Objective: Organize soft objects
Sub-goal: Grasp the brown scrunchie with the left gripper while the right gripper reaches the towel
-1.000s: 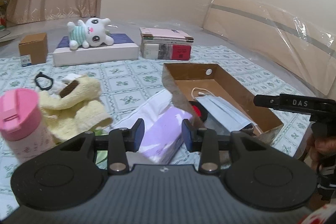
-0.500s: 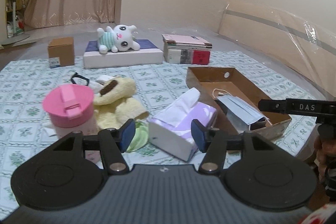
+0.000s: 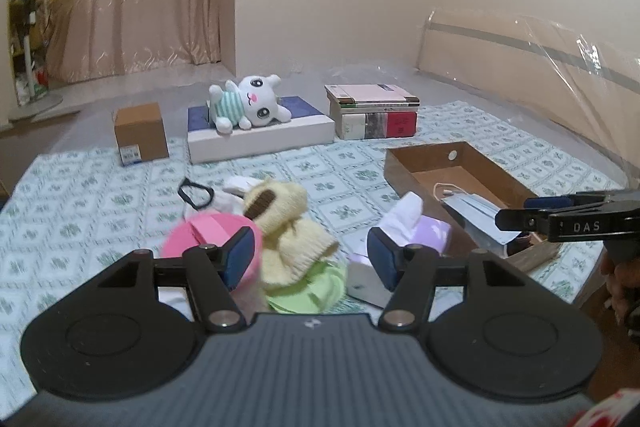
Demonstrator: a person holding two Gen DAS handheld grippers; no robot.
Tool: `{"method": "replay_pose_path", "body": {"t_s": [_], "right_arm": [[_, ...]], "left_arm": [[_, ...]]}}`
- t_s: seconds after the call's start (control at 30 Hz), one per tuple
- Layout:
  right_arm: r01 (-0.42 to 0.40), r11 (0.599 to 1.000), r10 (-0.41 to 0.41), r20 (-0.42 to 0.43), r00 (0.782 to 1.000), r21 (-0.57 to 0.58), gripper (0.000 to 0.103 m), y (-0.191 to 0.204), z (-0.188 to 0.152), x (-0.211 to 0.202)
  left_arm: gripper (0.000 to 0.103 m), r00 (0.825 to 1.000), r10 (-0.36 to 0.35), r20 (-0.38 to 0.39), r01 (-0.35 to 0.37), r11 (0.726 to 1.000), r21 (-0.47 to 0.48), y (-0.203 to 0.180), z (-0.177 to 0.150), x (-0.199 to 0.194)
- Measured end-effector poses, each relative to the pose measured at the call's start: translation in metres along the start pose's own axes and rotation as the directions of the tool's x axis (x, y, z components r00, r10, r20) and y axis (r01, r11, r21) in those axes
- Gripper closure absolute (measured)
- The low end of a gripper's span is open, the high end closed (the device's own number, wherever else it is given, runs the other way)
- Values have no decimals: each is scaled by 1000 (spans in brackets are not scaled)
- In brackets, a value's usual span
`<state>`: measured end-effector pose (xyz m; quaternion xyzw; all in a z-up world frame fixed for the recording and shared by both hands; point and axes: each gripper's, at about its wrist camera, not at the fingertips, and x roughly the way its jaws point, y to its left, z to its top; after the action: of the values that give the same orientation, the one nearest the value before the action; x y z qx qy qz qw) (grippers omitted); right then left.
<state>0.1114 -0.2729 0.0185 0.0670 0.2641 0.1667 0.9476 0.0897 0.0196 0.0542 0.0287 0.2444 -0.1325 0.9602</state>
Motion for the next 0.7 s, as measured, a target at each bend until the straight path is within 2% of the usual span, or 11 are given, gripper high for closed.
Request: {"method": "replay_pose_path", "body": {"t_s": [0.4, 0.6, 0.7], "right_arm": [[-85, 979, 80, -37, 996, -185, 30, 31, 38, 53], [-97, 967, 85, -59, 995, -236, 30, 35, 54, 86], [-112, 958, 95, -76, 993, -263, 30, 37, 60, 102]], "left_arm": [[44, 985, -78, -151, 98, 986, 132, 71, 52, 52], [45, 965, -116, -237, 163, 969, 187, 92, 67, 97], [47, 949, -145, -280, 204, 959, 195, 98, 73, 121]]}}
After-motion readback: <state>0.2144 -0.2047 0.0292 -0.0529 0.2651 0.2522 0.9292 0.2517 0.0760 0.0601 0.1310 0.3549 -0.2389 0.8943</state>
